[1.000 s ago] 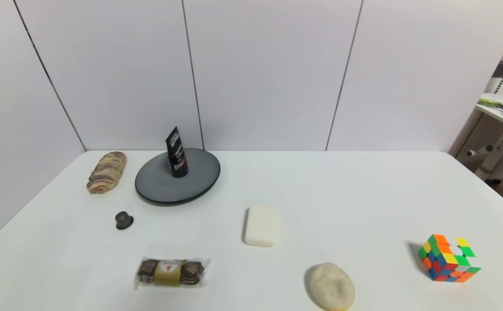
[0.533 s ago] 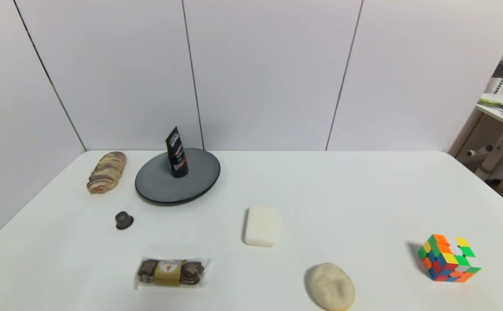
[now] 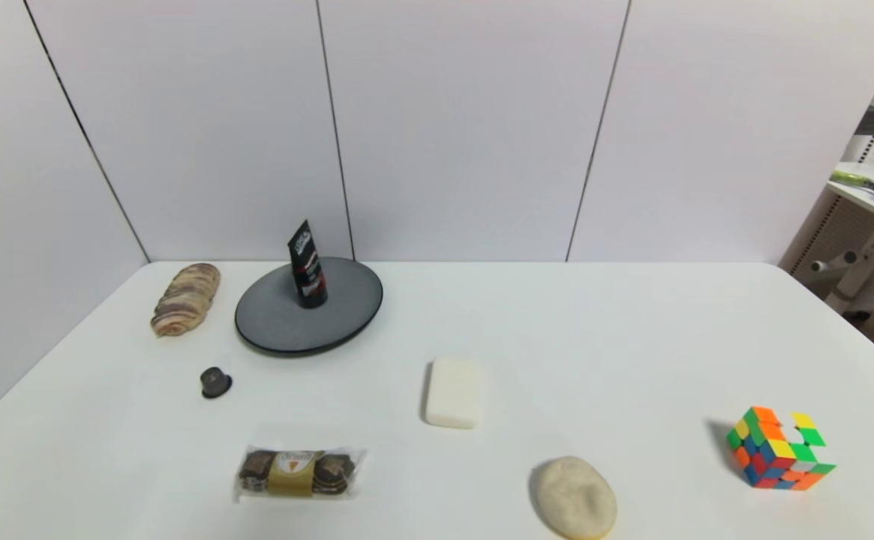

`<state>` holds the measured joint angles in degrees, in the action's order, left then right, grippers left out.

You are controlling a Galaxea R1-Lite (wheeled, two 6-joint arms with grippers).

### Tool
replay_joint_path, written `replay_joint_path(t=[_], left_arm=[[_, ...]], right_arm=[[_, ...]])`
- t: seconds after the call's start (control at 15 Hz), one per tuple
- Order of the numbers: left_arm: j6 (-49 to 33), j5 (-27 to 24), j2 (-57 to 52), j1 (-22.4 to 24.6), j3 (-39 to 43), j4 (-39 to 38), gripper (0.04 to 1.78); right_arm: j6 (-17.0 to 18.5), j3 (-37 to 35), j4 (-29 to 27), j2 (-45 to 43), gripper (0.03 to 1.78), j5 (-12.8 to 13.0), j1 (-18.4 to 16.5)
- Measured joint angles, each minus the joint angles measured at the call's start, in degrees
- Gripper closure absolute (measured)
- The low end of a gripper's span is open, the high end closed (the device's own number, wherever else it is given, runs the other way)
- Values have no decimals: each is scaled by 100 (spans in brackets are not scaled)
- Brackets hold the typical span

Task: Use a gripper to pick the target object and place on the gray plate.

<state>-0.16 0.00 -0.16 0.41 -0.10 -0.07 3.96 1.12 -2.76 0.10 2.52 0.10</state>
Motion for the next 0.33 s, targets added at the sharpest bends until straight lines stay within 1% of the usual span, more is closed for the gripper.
replay_joint_path(t=[0.33], left_arm=[[0, 0, 0, 0, 0, 0, 13]], right_arm=[[13, -5, 12, 0, 10, -5, 0]])
